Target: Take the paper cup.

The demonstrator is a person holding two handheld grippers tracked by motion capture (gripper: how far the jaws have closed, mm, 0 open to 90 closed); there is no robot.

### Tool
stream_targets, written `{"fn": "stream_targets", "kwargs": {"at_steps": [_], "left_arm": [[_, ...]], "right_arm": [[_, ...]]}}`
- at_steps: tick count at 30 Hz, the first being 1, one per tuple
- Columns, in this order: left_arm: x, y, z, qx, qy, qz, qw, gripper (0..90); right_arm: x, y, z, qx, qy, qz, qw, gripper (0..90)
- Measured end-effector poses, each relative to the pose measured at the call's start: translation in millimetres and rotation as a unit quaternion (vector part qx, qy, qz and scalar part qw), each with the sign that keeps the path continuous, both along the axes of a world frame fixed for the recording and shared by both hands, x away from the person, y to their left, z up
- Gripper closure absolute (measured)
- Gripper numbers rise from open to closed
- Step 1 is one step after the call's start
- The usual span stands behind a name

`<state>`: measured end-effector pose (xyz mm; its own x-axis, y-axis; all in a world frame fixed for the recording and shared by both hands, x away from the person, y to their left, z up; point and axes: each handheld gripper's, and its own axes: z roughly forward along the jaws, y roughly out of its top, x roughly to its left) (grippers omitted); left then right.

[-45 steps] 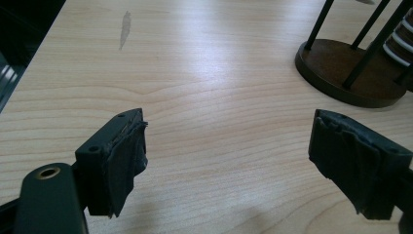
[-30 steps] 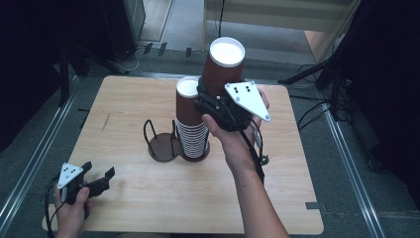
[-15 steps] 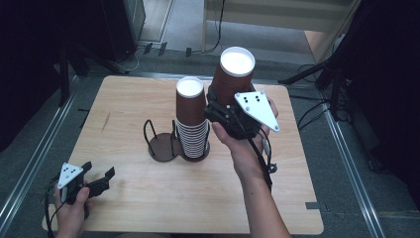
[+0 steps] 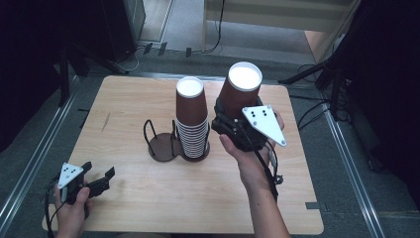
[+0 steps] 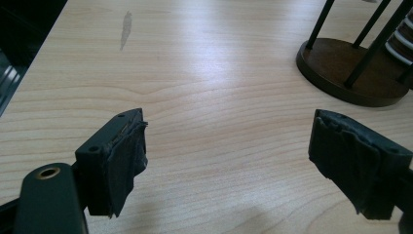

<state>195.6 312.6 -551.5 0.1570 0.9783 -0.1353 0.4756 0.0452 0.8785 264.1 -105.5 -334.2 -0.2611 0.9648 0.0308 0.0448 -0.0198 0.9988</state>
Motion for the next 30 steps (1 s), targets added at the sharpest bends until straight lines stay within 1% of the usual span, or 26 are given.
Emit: {"fn": "stream_targets", "kwargs": {"at_steps": [2, 3, 4, 8, 10, 11, 12, 21, 27, 28, 30], "left_arm": [[0.0, -0.1, 0.0, -0.001, 0.000, 0.000, 1.0000, 14.2], [0.0, 0.0, 0.0, -0.001, 0.000, 0.000, 1.0000, 14.3], [0.0, 0.0, 0.0, -0.001, 0.000, 0.000, 1.0000, 14.3], [0.0, -0.1, 0.0, 0.000, 0.000, 0.000, 1.0000, 14.3], [-0.1, -0.2, 0.0, 0.000, -0.001, 0.000, 1.0000, 14.3], [-0.1, -0.2, 0.0, 0.000, -0.001, 0.000, 1.0000, 14.3], [0.0, -0.3, 0.0, 0.000, -0.001, 0.000, 1.0000, 14.3], [-0.4, -0.6, 0.1, 0.001, -0.001, 0.000, 1.0000, 14.3], [-0.7, -0.8, 0.2, 0.001, -0.002, 0.001, 1.0000, 14.3], [-0.8, -0.6, 0.2, 0.002, -0.001, 0.001, 1.0000, 14.3], [-0.8, -0.4, 0.2, 0.002, -0.001, 0.000, 1.0000, 14.3]], "right_arm": [[-1.0, -1.2, -2.7, 0.000, 0.002, -0.001, 1.0000, 9.5], [-2.2, -4.3, -8.5, 0.000, 0.005, -0.003, 1.0000, 9.5], [-2.5, -5.7, -10.5, 0.000, 0.007, -0.003, 1.0000, 9.5], [-4.8, -13.2, -20.6, 0.009, 0.016, -0.008, 0.9998, 9.5], [-6.1, -16.7, -25.4, 0.009, 0.016, -0.009, 0.9998, 9.5], [-6.1, -16.7, -25.4, 0.009, 0.016, -0.009, 0.9998, 9.5], [-7.3, -20.4, -31.0, 0.006, 0.017, -0.010, 0.9998, 9.5], [-12.7, -32.3, -46.3, 0.008, 0.028, -0.017, 0.9994, 9.5], [-15.7, -36.9, -60.1, 0.005, 0.038, -0.017, 0.9991, 9.5], [-15.7, -36.9, -60.1, 0.005, 0.038, -0.017, 0.9991, 9.5], [-17.5, -38.6, -66.2, 0.005, 0.042, -0.017, 0.9990, 9.5]]}}
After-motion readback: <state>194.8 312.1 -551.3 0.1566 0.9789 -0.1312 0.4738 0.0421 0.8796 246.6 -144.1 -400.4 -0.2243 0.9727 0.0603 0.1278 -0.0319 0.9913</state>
